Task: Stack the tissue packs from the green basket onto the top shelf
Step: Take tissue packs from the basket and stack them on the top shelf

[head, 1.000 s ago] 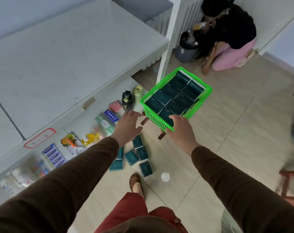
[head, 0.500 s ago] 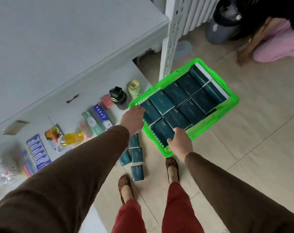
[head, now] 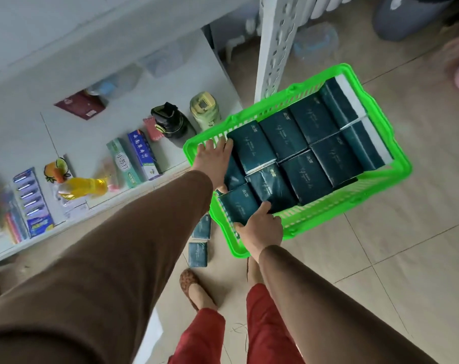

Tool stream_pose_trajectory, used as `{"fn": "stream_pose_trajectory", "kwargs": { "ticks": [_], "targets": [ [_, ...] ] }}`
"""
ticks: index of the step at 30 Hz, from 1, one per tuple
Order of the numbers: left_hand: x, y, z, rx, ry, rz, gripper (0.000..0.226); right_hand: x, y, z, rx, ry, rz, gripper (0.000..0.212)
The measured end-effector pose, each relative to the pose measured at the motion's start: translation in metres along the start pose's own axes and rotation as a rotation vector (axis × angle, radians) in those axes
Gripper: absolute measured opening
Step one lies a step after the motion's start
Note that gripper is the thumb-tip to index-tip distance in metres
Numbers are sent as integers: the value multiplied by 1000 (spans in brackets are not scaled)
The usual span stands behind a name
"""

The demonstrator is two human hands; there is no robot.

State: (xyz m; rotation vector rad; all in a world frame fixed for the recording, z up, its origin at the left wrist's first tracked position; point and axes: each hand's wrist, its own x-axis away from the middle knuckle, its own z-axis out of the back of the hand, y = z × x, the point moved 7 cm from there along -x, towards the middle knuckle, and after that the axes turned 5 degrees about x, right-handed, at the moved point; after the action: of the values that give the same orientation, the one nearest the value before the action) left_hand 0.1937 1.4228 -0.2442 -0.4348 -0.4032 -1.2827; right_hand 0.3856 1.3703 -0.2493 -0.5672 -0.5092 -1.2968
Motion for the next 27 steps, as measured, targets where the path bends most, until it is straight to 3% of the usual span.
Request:
{"fn": "stream_pose_trajectory", "kwargs": {
  "ticks": [3, 8, 10, 13, 18, 23, 27],
  "targets": [
    [0, -5, 10, 46, 29, -26, 122, -2, 5, 4, -36, -22, -3, 81],
    [32, -19, 49, 256, 111, -26, 61, 15, 8, 35, -159, 15, 2, 65],
    [64, -32, 68, 371, 197, 19, 53, 30, 1, 59, -267, 88, 52, 56],
    [136, -80, 90, 555, 340, 167, 59, 66, -28, 98, -516, 144, 240, 47],
    [313, -202, 73, 812, 441, 489, 65, 165, -137, 133, -524, 145, 616, 55],
    [518, -328, 22, 1045, 540, 719, 59, 296, -286, 115, -500, 42, 898, 73],
    [651, -420, -6, 1102, 656, 823, 51, 395, -406, 83, -452, 4, 1010, 60]
  ]
}}
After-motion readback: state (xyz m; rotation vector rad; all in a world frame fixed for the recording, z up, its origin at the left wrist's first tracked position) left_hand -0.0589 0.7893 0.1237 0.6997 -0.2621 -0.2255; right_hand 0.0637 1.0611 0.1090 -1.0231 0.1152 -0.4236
